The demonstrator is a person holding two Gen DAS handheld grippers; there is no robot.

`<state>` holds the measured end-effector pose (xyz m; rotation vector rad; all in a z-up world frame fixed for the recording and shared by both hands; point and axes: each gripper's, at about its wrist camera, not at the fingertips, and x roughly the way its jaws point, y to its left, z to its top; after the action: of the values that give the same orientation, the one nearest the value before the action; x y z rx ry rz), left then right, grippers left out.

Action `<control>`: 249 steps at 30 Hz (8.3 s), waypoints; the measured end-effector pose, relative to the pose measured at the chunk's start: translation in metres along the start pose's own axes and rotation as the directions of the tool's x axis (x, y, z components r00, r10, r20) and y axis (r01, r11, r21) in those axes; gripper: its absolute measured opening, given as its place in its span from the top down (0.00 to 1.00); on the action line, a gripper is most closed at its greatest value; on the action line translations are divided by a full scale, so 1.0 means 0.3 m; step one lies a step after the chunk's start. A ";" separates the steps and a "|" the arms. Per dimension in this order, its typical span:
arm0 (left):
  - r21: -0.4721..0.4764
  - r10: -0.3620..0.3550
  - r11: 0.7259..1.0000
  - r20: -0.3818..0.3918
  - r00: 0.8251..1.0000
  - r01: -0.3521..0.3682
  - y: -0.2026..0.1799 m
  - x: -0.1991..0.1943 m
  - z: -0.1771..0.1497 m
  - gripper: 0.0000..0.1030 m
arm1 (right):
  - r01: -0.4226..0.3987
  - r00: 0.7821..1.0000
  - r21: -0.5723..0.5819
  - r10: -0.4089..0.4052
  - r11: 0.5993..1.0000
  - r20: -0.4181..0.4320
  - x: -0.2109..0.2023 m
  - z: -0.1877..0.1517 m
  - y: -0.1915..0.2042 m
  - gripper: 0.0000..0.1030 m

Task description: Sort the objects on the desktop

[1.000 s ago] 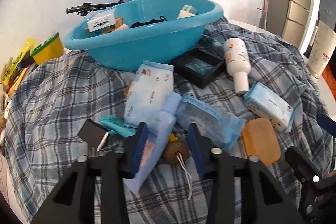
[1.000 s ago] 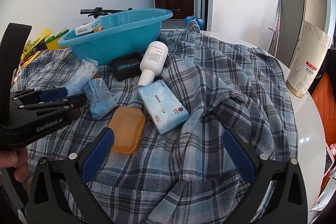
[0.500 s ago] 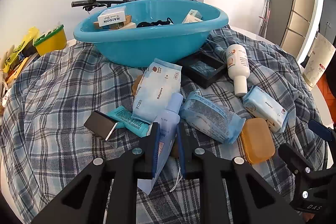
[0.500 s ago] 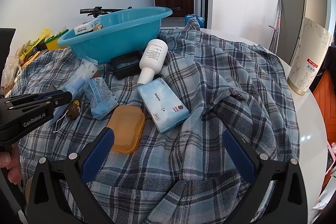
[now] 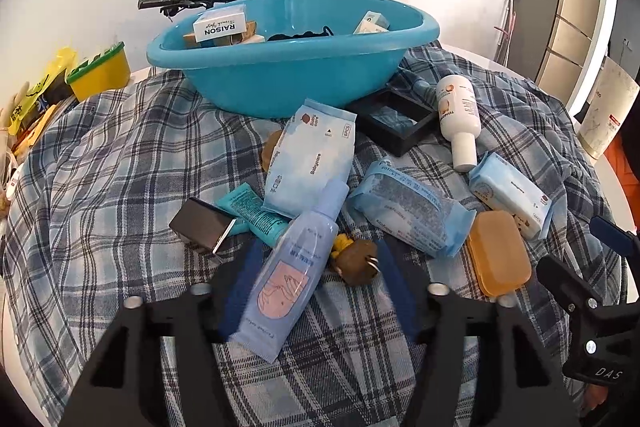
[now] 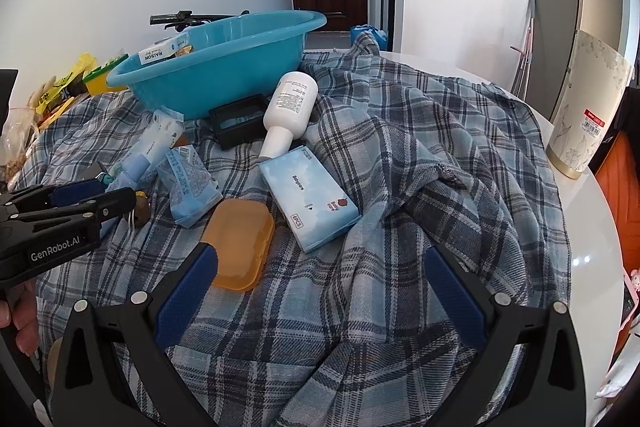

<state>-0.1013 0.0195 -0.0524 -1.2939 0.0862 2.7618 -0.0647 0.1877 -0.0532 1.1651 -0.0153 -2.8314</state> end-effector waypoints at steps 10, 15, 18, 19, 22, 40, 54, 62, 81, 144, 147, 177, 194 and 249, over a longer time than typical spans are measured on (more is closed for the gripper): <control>0.016 -0.025 1.000 -0.096 0.995 0.027 0.015 0.100 0.027 0.65 | 0.003 1.000 -0.001 -0.003 1.000 -0.006 0.004 0.000 0.003 0.00; 0.010 -0.054 0.998 -0.075 0.996 0.055 0.015 0.075 0.014 0.65 | -0.018 1.000 -0.001 0.018 1.000 -0.008 0.002 0.002 0.006 0.00; 0.009 -0.054 0.998 -0.055 0.997 0.054 0.014 0.047 0.009 0.65 | -0.036 0.999 -0.013 0.037 0.999 0.007 -0.005 0.006 0.023 0.00; 0.007 -0.054 0.999 -0.047 0.997 0.054 0.013 0.037 0.010 0.65 | -0.038 0.999 -0.018 0.038 0.999 0.003 -0.001 0.006 0.032 0.00; 0.015 -0.054 0.998 -0.025 0.998 0.054 0.007 0.001 0.010 0.65 | -0.036 0.999 -0.052 0.036 0.998 -0.005 0.002 0.011 0.066 0.00; 0.019 -0.077 0.997 0.020 0.997 0.077 -0.002 -0.072 -0.009 0.65 | -0.079 0.984 -0.118 0.059 0.990 -0.167 0.133 0.013 0.148 0.07; 0.027 -0.072 0.997 0.022 0.997 0.071 -0.021 -0.080 -0.018 0.65 | -0.022 0.999 -0.099 0.018 0.995 -0.042 0.043 0.025 0.101 0.98; 0.022 -0.075 0.997 0.032 0.997 0.074 -0.012 -0.099 -0.017 0.65 | -0.064 0.998 -0.120 0.066 0.991 0.010 -0.051 0.039 0.111 1.00; 0.011 -0.079 0.997 0.021 0.997 0.079 0.005 -0.094 -0.027 0.65 | -0.075 0.989 -0.198 0.048 0.977 -0.138 0.136 0.025 0.159 0.60; -0.046 -0.071 0.996 0.016 0.997 0.072 0.100 -0.098 -0.030 0.65 | 0.082 0.991 -0.139 -0.096 0.987 -0.096 0.125 0.096 0.211 0.39; -0.043 -0.072 0.996 0.019 0.997 0.073 0.096 -0.101 -0.029 0.65 | 0.019 0.995 -0.084 -0.028 0.996 -0.099 0.092 0.092 0.180 0.39; -0.113 -0.139 0.985 -0.105 0.985 0.127 0.103 0.082 0.032 0.68 | 0.004 0.998 -0.052 -0.007 0.999 -0.066 0.044 0.088 0.142 0.39; -0.029 -0.071 0.997 0.050 0.996 0.073 0.050 -0.093 0.032 0.68 | -0.026 1.000 -0.047 0.027 0.999 0.005 -0.033 0.098 0.151 0.39; 0.009 -0.018 1.000 0.607 0.794 0.015 -0.022 -0.575 0.010 0.68 | -0.080 0.868 -0.029 0.084 0.996 0.489 -0.452 0.128 0.071 0.39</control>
<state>0.0070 0.0163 0.0820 -0.3375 0.0304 3.0016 0.0058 0.1760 0.0702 0.3981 -0.0817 -2.9580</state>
